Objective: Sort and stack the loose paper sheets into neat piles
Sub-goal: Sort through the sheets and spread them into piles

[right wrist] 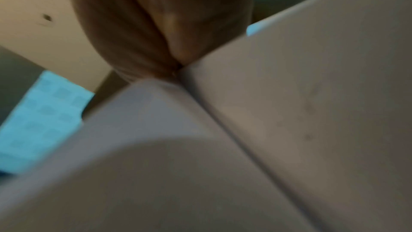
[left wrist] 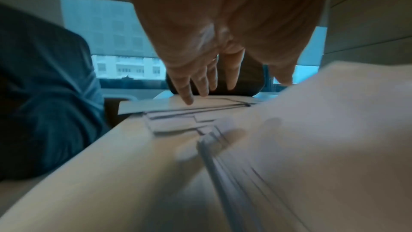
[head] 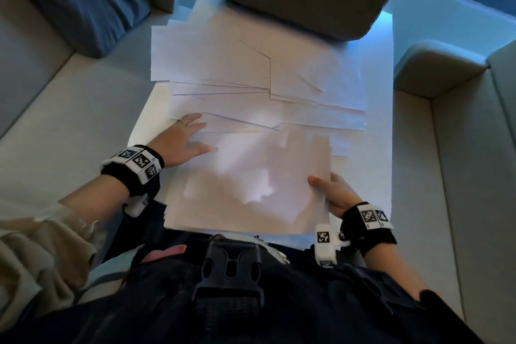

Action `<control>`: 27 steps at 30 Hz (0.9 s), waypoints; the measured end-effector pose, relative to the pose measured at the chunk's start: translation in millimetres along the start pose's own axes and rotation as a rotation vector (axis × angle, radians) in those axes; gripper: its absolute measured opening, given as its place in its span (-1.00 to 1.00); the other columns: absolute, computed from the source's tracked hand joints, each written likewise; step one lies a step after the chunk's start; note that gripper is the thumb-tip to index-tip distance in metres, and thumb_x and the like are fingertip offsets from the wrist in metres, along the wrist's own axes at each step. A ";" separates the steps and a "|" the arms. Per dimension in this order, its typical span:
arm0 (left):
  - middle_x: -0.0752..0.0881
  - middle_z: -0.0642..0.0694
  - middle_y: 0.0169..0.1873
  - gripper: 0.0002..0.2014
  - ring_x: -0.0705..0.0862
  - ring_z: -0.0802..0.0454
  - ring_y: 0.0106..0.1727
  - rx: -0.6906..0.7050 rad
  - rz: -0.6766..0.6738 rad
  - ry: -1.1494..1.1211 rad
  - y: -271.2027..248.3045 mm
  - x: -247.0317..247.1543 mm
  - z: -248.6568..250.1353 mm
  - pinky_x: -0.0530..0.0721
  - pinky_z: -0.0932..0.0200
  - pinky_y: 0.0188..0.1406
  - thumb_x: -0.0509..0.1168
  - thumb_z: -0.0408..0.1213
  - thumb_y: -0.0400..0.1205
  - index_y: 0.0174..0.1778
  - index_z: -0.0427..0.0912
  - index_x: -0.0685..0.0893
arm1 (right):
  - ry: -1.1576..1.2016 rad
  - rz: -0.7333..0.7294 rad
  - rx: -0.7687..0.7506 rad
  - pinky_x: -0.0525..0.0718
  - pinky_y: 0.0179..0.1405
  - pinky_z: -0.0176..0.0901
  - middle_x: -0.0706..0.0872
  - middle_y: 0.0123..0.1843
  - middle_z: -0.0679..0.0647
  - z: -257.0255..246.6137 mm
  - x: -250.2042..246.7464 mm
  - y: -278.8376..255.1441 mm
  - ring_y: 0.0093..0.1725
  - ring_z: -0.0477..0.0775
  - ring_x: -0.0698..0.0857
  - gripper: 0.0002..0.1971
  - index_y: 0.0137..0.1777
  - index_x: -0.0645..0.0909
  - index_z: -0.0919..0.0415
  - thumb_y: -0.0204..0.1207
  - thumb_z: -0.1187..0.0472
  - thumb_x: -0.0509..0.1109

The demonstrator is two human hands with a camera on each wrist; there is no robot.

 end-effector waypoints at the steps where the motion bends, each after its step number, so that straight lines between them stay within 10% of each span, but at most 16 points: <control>1: 0.23 -0.05 0.60 -0.37 0.23 0.02 0.59 -0.041 -0.007 -0.001 1.6 2.9 -7.5 0.18 0.14 0.53 0.39 -0.07 0.56 0.52 -0.20 0.41 | -0.032 0.020 0.028 0.75 -0.36 -0.11 0.78 -0.18 0.14 10.4 -1.1 3.6 -0.28 0.09 0.76 -0.71 0.32 0.50 0.38 0.61 0.45 0.25; 7: 0.32 -0.12 0.55 -0.48 0.32 -0.08 0.54 -0.190 -0.087 0.065 17.3 12.7 -31.1 0.23 0.10 0.52 0.36 -0.19 0.58 0.47 -0.19 0.47 | -0.589 0.181 0.071 0.61 0.29 0.17 0.69 0.24 0.29 47.2 -5.8 23.7 0.23 0.31 0.66 -0.60 0.30 0.55 0.35 0.46 0.32 0.45; 12: 0.35 -0.18 0.51 -0.53 0.34 -0.15 0.51 -0.178 -0.069 0.100 46.4 6.9 -16.3 0.24 0.07 0.51 0.31 -0.22 0.61 0.45 -0.22 0.48 | -0.930 0.328 0.078 0.55 0.27 -0.03 0.60 0.31 0.25 38.9 -23.9 31.3 0.27 0.28 0.61 -0.42 0.33 0.48 0.31 0.48 -0.10 0.44; 21: 0.23 -0.10 0.56 -0.53 0.27 -0.16 0.54 0.053 -0.217 0.388 108.5 28.1 24.5 0.33 -0.12 0.48 0.26 -0.28 0.57 0.44 0.04 0.50 | -1.133 0.380 0.083 0.12 0.58 0.21 0.02 0.64 0.42 50.2 -43.4 41.7 0.60 0.50 0.08 -0.36 0.62 0.16 0.02 0.59 -0.02 0.30; 27: 0.02 -0.13 0.65 -0.27 0.09 -0.11 0.64 0.071 -0.215 0.399 137.7 51.4 47.4 0.23 -0.09 0.57 0.27 -0.26 0.57 0.64 -0.09 0.09 | -1.139 0.389 0.041 0.00 0.62 0.25 0.00 0.63 0.50 52.0 -46.2 48.2 0.64 0.44 0.03 -0.36 0.64 0.16 0.07 0.61 0.00 0.29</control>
Point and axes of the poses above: each hand's wrist, its own y-axis towards the middle knuckle, its own x-axis out of the palm, z = x × y, the point moved 2 cm from there along y, towards the middle knuckle
